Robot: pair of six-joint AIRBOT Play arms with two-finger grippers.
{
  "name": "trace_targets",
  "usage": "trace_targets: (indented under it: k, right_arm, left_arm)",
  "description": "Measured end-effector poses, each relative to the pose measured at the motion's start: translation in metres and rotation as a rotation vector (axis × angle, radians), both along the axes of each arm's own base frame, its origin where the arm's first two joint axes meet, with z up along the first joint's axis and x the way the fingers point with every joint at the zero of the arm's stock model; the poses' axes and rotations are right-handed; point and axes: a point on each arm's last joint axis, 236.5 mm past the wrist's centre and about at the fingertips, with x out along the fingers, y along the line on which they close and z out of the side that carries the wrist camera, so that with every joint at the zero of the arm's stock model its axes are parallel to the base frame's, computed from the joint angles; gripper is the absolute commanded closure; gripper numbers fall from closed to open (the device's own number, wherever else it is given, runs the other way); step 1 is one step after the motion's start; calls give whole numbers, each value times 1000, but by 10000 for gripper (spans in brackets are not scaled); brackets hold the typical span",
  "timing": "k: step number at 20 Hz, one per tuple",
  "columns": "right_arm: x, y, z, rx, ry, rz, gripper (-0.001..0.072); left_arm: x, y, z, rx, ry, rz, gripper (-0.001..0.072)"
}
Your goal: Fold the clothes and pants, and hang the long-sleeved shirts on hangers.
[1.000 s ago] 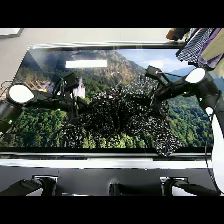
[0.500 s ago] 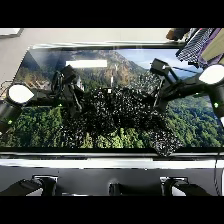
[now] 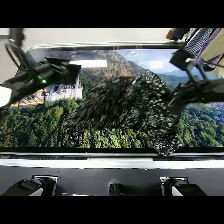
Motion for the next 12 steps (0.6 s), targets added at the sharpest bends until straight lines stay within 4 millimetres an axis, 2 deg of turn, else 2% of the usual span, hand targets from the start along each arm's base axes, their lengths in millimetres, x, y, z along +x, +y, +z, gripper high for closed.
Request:
trace_targets:
  k: [2,4,9,12]
  right_arm:
    - [-7,-24,14,-29,-34,-135,680]
    - [-19,-47,30,-48,-72,-259,681]
    - [-65,-84,71,-14,-178,-500,682]
    - [-89,-131,94,-29,-273,-739,683]
  left_arm:
    - [-3,5,17,-80,5,30,94]
    - [-8,5,25,-120,22,32,104]
    - [-23,-2,19,-137,98,-11,105]
    - [-28,-6,14,-138,130,-28,105]
